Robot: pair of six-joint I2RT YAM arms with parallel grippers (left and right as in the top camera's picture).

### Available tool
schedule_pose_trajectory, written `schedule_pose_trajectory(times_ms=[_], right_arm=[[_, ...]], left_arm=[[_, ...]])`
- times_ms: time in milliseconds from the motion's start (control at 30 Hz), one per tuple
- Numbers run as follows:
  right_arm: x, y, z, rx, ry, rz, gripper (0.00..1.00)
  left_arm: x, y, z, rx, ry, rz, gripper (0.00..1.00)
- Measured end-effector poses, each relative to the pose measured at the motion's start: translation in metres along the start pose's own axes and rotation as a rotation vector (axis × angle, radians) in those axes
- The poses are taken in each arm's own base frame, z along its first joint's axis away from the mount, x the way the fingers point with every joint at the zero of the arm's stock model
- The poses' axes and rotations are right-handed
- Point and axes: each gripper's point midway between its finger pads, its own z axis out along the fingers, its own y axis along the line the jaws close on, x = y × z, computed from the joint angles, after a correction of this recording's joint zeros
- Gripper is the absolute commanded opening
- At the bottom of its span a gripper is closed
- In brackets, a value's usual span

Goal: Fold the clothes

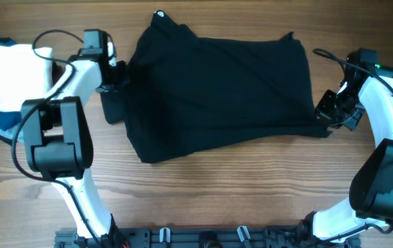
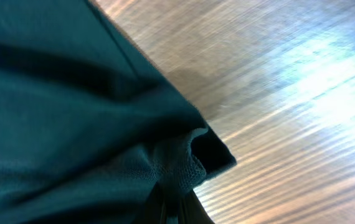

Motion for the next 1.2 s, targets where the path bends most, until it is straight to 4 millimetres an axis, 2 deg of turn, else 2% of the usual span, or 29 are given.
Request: schedule_pose_trajectory(times_ms=[33,100,133,167,200,233,300,333,367,400,433,467,533,600,667,700,800,933,967,1033,1100,1200], right_arm=[[-0.001,0.004,0.0,-0.02,-0.002,0.0,0.05],[-0.005,0.013,0.0,-0.06,-0.019,-0.007,0.05],[-0.006,0.018,-0.001,-0.071,-0.026,-0.017,0.06],[-0.006,0.024,-0.001,-0.081,-0.032,-0.032,0.06],[-0.005,0.029,-0.001,-0.085,-0.033,-0.044,0.1],[-0.004,0.029,-0.001,-0.086,-0.032,-0.046,0.11],[-0.005,0.03,-0.001,-0.086,-0.035,-0.061,0.11],[-0.005,0.029,-0.001,-0.085,-0.034,-0.062,0.11],[-0.004,0.029,-0.001,-0.084,-0.034,-0.063,0.11],[-0.004,0.029,-0.001,-0.084,-0.033,-0.065,0.11],[-0.004,0.029,-0.001,-0.083,-0.032,-0.065,0.11],[-0.004,0.027,-0.001,-0.072,-0.031,-0.065,0.11],[-0.003,0.02,0.0,-0.032,-0.03,-0.067,0.11],[-0.003,0.014,0.0,-0.001,-0.033,-0.067,0.11],[-0.004,0.01,0.0,0.015,-0.038,-0.062,0.11],[-0.005,0.008,0.0,0.019,-0.04,-0.057,0.11],[-0.007,0.004,0.0,0.022,-0.041,-0.044,0.11],[-0.008,0.003,0.0,0.024,-0.045,-0.042,0.11],[-0.008,0.003,0.0,0.025,-0.044,-0.042,0.11],[-0.007,0.002,0.0,0.026,-0.041,-0.042,0.11],[-0.007,0.002,0.0,0.025,-0.042,-0.042,0.11],[-0.007,0.002,0.0,0.025,-0.042,-0.042,0.11]], left_arm=[[-0.007,0.01,-0.001,-0.006,-0.02,-0.021,0.25],[-0.006,0.016,-0.002,-0.001,-0.008,-0.034,0.47],[0.002,0.014,-0.005,0.01,0.037,-0.039,0.61],[0.014,0.01,-0.01,0.03,0.102,-0.047,0.84],[0.023,0.009,-0.018,0.031,0.156,-0.054,0.97],[0.047,0.008,-0.042,0.03,0.271,-0.08,1.0],[0.054,0.002,-0.084,0.042,0.284,-0.083,1.0],[0.056,-0.004,-0.117,0.057,0.27,-0.08,1.0],[0.057,-0.008,-0.137,0.064,0.254,-0.074,1.0],[0.059,-0.011,-0.15,0.069,0.248,-0.07,1.0],[0.071,-0.015,-0.162,0.062,0.287,-0.071,1.0],[0.084,-0.023,-0.165,0.055,0.331,-0.064,1.0],[0.109,-0.036,-0.161,0.035,0.408,-0.049,1.0],[0.15,-0.043,-0.152,-0.016,0.524,-0.052,1.0],[0.185,-0.04,-0.145,-0.075,0.614,-0.06,1.0],[0.209,-0.035,-0.141,-0.124,0.671,-0.071,1.0],[0.248,-0.029,-0.137,-0.164,0.66,-0.07,0.99],[0.257,-0.042,-0.128,-0.075,0.468,-0.049,0.81],[0.253,-0.044,-0.114,-0.043,0.407,-0.047,0.74],[0.259,-0.039,-0.09,-0.029,0.362,-0.057,0.73],[0.26,-0.036,-0.082,-0.026,0.338,-0.056,0.75],[0.247,-0.033,-0.077,-0.049,0.268,-0.045,0.75]])
